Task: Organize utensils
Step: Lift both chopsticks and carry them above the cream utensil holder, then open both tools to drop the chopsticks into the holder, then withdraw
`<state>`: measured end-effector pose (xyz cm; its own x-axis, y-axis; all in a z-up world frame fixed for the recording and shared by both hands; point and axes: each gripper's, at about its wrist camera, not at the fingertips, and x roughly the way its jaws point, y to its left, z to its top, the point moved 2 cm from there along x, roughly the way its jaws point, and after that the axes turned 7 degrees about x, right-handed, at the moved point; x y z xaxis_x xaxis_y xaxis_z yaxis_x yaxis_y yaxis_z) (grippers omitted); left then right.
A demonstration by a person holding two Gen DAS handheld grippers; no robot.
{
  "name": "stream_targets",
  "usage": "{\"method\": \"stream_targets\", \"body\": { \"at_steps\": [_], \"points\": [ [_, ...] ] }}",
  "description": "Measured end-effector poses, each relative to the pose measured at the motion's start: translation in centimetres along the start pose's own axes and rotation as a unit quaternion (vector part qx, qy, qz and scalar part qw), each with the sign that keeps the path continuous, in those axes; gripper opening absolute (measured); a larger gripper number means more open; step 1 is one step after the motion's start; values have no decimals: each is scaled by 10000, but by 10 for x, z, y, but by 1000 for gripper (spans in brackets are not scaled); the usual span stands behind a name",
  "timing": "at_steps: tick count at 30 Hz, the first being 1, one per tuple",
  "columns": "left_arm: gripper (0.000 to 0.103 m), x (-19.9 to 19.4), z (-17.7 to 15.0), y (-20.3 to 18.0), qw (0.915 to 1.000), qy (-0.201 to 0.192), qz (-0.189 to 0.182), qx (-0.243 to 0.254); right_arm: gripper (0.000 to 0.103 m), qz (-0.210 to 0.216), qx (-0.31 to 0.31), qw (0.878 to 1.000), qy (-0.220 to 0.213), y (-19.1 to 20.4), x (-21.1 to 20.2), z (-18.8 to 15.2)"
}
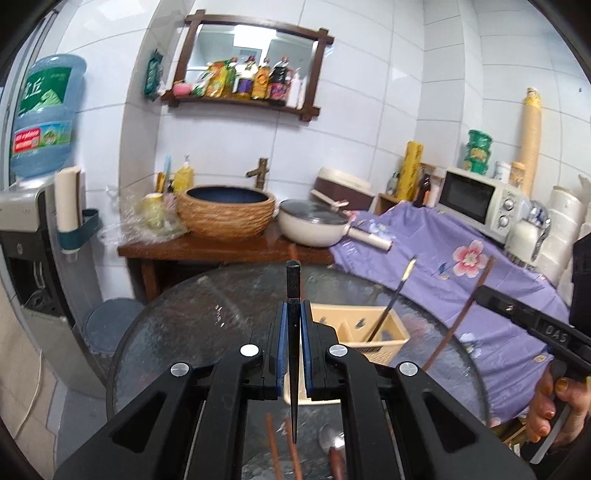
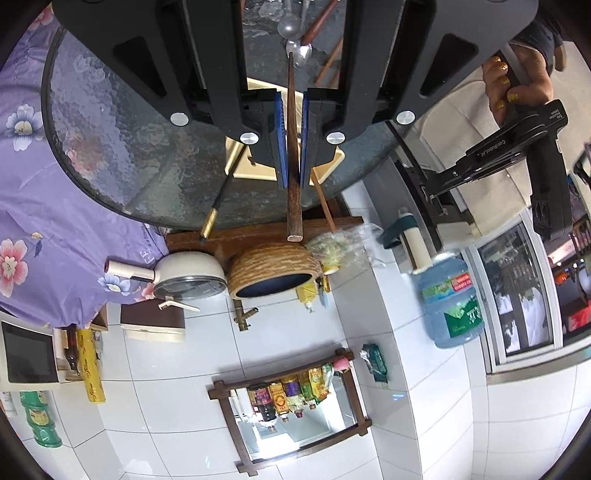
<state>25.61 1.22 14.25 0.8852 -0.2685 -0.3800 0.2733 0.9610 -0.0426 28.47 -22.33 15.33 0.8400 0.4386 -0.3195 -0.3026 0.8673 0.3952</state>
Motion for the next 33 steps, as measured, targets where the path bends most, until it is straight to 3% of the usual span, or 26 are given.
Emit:
{"method": "stream_targets", "body": {
  "at_steps": [5,10,15,19,33],
  "points": [
    [7,-21,47,-15,9987,-391,-319,80,7,121,-88,9998,-154,14,-12,30],
    [7,-26,86,-27,9966,-766,-263,135,7,99,-224,9981,-565,30,-24,69],
    [7,-3,105,-28,9959,-898,-105,-94,7,-158,-358,9956,-856,35,-15,94],
    [7,23,100,-23,9958,-862,-1,-303,7,-391,-405,9943,-904,29,4,90],
    [7,97,30,-16,9987,-111,130,-481,7,-709,70,9973,-161,-29,81,17]
  ]
}}
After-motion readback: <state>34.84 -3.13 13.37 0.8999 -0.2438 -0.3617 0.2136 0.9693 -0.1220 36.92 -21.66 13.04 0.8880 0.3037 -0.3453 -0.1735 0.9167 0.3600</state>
